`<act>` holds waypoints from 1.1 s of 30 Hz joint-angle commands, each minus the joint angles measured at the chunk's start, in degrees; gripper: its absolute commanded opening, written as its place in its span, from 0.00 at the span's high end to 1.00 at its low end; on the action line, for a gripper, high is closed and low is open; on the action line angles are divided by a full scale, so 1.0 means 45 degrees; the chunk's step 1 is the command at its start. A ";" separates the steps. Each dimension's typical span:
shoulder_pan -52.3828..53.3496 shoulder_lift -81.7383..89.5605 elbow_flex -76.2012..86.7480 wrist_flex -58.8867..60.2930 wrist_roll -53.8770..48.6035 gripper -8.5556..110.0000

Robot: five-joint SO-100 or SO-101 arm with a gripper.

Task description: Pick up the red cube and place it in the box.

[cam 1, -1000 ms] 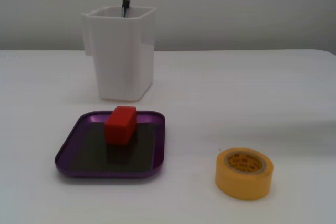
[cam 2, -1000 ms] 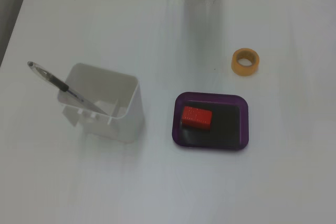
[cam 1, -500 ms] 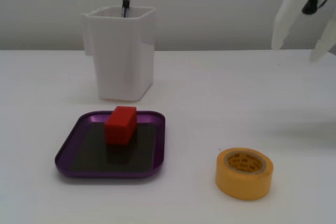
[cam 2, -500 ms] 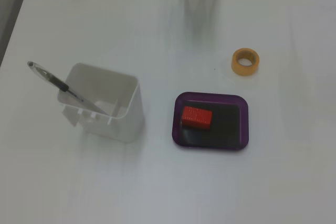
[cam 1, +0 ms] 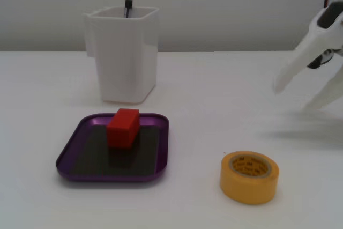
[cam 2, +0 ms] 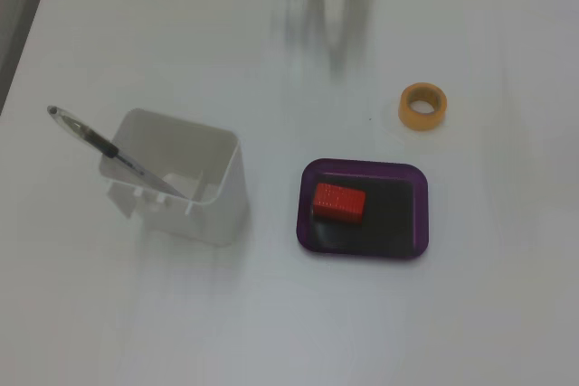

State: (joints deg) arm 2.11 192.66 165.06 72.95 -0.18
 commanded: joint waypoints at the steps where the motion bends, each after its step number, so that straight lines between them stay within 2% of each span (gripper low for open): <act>1: -0.0137 0.0820 0.0430 -0.0176 0.0078 0.80; 6: -0.0176 0.0625 0.0859 -0.0098 0.0039 0.82; 10: -0.0195 0.0625 0.1406 -0.0078 0.0039 0.93; 33: -0.0215 0.0625 0.1973 -0.0273 0.0020 0.93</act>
State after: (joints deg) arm 1.67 192.57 173.50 72.25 0.18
